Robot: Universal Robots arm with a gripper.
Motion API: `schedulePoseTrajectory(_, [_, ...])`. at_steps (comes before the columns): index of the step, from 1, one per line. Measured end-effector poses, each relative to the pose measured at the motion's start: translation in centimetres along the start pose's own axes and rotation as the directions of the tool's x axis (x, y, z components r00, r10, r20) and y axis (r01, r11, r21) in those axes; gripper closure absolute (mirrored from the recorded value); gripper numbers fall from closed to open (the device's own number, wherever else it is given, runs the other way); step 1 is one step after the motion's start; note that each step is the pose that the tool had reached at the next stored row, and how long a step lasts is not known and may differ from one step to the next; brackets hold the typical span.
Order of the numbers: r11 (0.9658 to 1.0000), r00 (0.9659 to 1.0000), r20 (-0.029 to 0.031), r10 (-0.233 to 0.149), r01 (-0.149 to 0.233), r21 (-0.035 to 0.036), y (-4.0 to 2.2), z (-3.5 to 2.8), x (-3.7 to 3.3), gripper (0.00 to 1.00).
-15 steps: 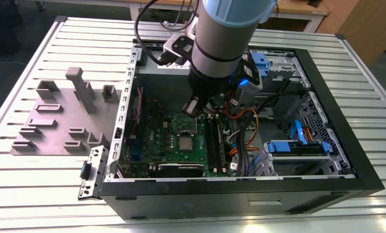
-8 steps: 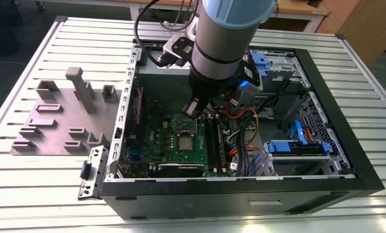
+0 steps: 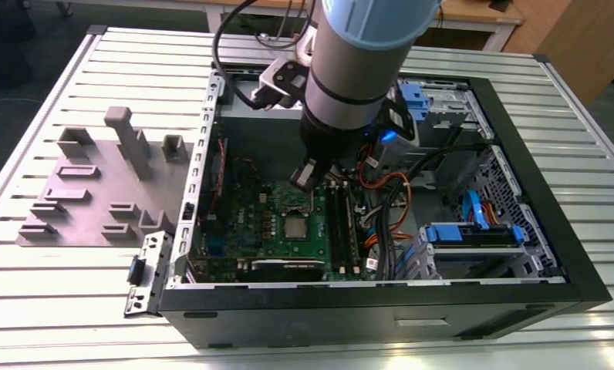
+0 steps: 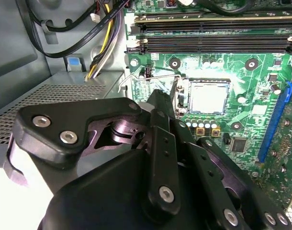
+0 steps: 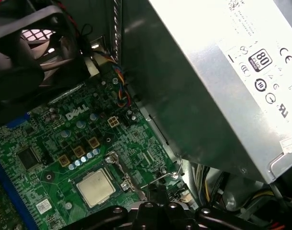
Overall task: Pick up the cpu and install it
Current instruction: 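Close the cpu cover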
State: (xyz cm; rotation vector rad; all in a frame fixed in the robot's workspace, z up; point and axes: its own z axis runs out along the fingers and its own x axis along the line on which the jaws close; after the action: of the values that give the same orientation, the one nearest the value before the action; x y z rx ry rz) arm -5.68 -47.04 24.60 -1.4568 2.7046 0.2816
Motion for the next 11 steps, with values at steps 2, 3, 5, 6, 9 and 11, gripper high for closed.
schedulePoseTrajectory(2, [1.0,1.0,-0.0001,0.0,0.0,0.0,-0.06,-0.02,0.1,0.9])
schedulePoseTrajectory(3, [1.0,1.0,0.0,0.0,0.0,0.0,-0.09,-0.03,0.15,0.9])
schedulePoseTrajectory(5, [1.0,1.0,0.0,0.0,0.0,0.0,-0.14,-0.05,0.22,0.9])
schedulePoseTrajectory(6, [1.0,1.0,-0.0001,0.0,0.0,0.0,-0.15,-0.06,0.24,0.9])
schedulePoseTrajectory(9, [1.0,1.0,0.0,0.0,0.0,0.0,-0.18,-0.06,0.27,0.9])
schedulePoseTrajectory(11, [1.0,1.0,0.0,0.0,0.0,0.0,-0.19,-0.07,0.29,0.9])
